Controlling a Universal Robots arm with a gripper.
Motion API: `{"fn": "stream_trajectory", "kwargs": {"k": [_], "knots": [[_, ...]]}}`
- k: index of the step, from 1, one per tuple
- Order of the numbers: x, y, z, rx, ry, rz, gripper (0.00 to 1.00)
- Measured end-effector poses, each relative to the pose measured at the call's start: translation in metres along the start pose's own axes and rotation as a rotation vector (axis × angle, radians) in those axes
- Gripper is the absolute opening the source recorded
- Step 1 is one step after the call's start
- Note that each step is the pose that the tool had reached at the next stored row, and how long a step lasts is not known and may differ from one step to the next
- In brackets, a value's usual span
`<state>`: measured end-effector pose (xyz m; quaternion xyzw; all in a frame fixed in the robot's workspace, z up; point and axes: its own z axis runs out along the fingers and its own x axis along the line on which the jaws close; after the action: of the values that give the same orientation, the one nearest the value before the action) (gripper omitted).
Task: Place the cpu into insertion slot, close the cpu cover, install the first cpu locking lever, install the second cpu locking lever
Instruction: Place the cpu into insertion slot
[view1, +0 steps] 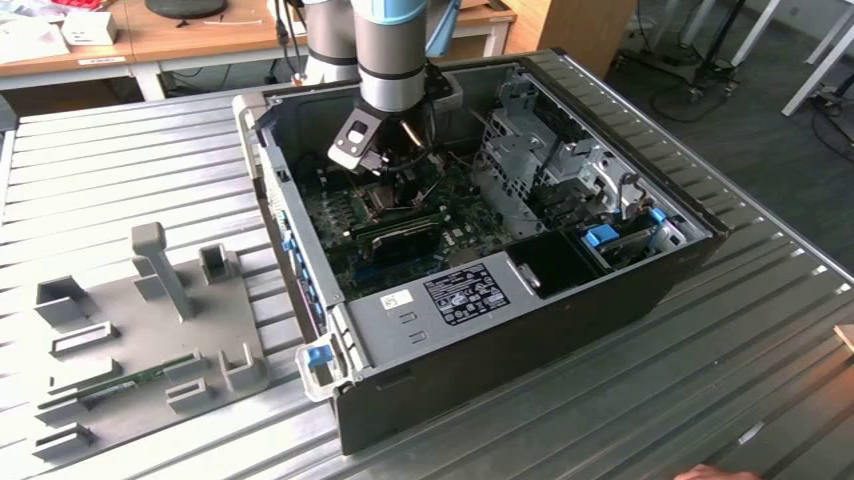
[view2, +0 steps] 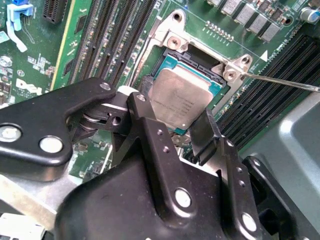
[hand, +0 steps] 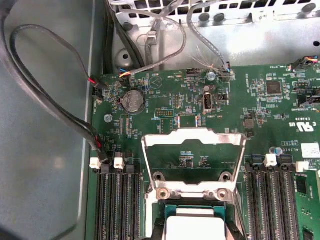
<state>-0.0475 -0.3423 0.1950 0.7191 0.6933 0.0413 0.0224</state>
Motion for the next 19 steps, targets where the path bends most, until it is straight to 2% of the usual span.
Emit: {"fn": "stream_trajectory", "kwargs": {"k": [14,19], "knots": [[0.0008,-0.0004,0.0006,-0.0005,0.0056,-0.002,0.54],[0.0008,-0.0005,0.0011,-0.0016,0.0117,-0.004,0.54]]}}
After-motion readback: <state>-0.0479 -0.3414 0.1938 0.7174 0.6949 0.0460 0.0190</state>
